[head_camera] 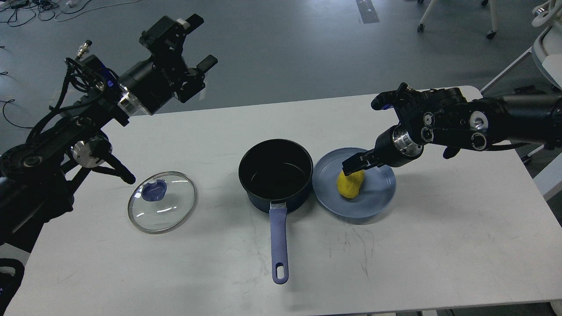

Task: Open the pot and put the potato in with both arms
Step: 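Lower the right gripper onto the yellow potato on the plate, then close the right gripper around the potato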

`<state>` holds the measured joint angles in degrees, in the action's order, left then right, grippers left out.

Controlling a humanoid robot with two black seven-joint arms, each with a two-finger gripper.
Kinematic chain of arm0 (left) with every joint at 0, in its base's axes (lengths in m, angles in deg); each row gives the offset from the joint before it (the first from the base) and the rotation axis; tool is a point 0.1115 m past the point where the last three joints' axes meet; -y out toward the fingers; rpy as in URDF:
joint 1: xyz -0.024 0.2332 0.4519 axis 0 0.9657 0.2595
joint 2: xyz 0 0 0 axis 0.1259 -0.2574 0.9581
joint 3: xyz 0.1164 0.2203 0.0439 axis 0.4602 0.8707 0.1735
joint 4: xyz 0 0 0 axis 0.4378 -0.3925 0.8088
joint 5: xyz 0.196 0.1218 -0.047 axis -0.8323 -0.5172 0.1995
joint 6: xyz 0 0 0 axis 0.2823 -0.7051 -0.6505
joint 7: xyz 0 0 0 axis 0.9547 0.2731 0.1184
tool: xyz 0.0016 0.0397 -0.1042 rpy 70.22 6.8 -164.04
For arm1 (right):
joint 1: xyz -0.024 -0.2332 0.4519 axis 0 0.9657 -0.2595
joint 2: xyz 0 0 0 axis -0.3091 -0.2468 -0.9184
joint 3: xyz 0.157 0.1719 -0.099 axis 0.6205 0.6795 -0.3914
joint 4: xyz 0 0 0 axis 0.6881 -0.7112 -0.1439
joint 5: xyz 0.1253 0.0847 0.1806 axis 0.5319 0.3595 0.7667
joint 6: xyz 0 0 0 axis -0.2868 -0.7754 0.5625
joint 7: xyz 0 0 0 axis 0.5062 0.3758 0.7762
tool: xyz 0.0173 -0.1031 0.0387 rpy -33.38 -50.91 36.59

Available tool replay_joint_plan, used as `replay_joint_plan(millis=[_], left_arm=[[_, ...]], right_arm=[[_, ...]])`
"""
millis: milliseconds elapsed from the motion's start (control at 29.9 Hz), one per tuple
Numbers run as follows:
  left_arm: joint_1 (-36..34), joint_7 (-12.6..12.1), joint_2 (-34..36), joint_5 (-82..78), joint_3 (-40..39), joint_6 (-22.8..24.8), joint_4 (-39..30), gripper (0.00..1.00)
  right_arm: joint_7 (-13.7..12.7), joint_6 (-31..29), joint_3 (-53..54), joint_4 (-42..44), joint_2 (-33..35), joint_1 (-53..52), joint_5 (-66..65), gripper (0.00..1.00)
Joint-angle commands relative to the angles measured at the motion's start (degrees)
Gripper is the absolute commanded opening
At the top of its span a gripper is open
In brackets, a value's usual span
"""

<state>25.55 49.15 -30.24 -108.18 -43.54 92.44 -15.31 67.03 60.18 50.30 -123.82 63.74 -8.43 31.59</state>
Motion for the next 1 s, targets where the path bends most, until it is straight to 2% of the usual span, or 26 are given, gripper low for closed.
replay_joint_plan(millis=[0, 969], left_arm=[[0.0, 0.0, 0.0, 0.0, 0.0, 0.0, 0.0, 0.98], [0.3, 0.0, 0.3, 0.0, -0.9, -0.1, 0.0, 0.98]], right_arm=[[-0.1, 0.0, 0.0, 0.1, -0.6, 0.2, 1.2, 1.00], [-0.1, 0.0, -0.9, 3.1, -4.0, 2.5, 1.2, 1.00]])
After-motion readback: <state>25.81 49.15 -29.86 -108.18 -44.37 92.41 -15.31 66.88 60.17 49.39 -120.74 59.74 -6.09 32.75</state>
